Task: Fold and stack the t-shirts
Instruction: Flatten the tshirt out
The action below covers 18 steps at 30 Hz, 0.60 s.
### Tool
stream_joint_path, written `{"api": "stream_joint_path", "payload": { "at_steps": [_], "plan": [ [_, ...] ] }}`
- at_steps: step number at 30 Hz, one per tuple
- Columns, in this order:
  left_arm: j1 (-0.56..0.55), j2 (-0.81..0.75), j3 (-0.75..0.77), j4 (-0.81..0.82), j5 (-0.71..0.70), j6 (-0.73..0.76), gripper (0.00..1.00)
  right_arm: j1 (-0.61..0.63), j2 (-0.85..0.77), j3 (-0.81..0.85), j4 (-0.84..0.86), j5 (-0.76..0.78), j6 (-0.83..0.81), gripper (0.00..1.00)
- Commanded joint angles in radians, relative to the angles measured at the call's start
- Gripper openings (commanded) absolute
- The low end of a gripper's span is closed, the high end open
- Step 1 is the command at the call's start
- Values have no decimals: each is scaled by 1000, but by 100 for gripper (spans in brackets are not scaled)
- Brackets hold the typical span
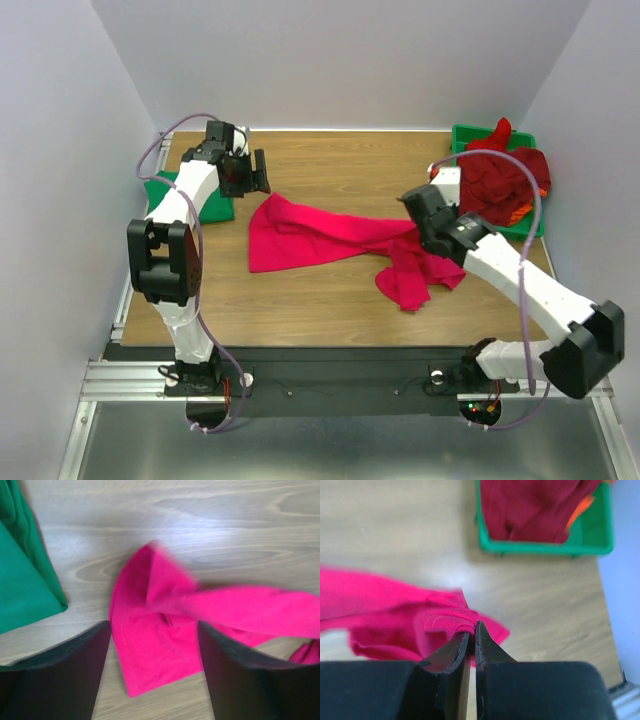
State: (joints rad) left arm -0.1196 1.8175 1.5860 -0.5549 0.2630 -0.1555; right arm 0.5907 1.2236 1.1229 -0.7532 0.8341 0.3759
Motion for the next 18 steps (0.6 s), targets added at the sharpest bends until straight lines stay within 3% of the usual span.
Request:
{"api": "stream_joint_path", "payload": {
  "at_steps": [1,2,3,5,6,7,9,18],
  "plan": [
    [0,-72,-36,75,-30,-12,89,3,45,-53,2,-27,164,18],
    [-6,-86,-59,88,-22,-12,89,1,63,-60,2,-47,181,24],
    [-12,-113,-110,111,-13,-9,90,0,91,-67,2,-58,208,41],
    [-32,-130,-161,131,7,-3,89,0,120,-69,3,-81,231,57],
    [-40,-136,-213,144,13,0,89,-2,144,-68,3,-89,253,70],
    [-51,-139,-236,147,16,2,88,-2,154,-61,3,-92,261,75],
    [-84,-142,-294,161,22,8,85,-3,171,-55,5,-107,285,81],
    [-167,-84,-340,237,9,-7,74,-51,162,-48,34,-174,333,84]
  ]
}}
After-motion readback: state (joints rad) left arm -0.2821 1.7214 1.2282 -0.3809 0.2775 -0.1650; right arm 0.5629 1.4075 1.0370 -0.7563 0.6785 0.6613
